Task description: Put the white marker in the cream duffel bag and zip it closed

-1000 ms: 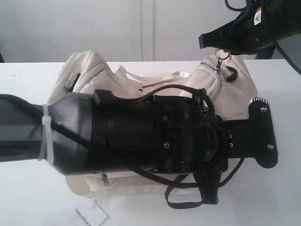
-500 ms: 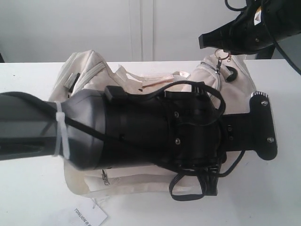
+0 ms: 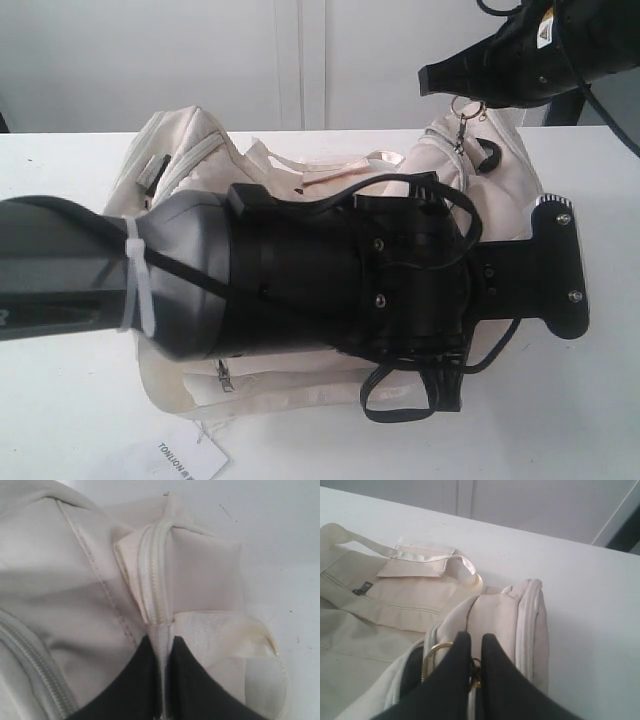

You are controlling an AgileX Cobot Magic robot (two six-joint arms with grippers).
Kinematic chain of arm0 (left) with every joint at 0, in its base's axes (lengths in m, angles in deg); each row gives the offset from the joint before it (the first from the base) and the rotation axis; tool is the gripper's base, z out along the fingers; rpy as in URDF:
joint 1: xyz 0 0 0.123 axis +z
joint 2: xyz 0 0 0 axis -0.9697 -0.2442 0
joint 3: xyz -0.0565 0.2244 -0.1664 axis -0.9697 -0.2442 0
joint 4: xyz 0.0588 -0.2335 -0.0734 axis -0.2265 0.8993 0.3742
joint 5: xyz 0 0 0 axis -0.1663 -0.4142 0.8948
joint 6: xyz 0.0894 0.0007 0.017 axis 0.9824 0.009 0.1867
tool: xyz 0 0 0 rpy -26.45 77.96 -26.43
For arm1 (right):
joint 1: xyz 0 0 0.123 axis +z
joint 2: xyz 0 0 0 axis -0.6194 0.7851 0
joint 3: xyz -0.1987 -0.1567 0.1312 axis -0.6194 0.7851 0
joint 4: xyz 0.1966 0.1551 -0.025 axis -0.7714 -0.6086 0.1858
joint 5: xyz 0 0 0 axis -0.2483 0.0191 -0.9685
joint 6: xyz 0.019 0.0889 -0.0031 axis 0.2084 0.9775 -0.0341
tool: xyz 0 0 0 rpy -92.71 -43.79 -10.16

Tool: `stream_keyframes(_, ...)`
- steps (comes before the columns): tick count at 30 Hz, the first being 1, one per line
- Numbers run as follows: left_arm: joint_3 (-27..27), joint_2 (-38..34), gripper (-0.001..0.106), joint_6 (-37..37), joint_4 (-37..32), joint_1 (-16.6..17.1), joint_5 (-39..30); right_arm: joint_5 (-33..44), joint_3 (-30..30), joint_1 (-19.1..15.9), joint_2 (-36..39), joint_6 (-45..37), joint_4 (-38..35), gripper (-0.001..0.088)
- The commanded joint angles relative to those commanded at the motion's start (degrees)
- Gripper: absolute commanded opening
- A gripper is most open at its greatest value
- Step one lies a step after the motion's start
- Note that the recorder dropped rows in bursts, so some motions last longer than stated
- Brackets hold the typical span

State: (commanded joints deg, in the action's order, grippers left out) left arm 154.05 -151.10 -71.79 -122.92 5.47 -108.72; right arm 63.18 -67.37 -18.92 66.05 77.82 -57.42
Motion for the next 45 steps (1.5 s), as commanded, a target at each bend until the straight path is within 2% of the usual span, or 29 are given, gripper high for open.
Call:
stream_keyframes(7,0.0,0.0,0.0,0.0,0.29,0.0,0.24,-7.3,-0.57,0.0,4.35,1.28,0.38,0.0)
stream_keyframes(19,0.0,0.0,0.0,0.0,0.29,0.0,0.24,-5.11,-1.5,0.0,5.21,1.4,-0.52,0.0)
stream_keyframes(25,0.0,0.0,0.0,0.0,0.29,0.0,0.24,-2.34,-1.5,0.0,5.21,0.13,-5.34,0.0)
stream_keyframes(28,0.0,0.0,0.0,0.0,0.29,0.0,0.24,-0.8,-1.64,0.0,5.21,-4.1,-9.41,0.0)
stream_keyframes(35,0.0,0.0,0.0,0.0,0.29,0.0,0.32,5.0,-4.0,0.0,5.21,-18.2,-24.88,0.0)
stream_keyframes(45,0.0,0.0,0.0,0.0,0.29,0.0,0.44,8.09,-5.41,0.0,5.21,-22.56,-33.65,0.0)
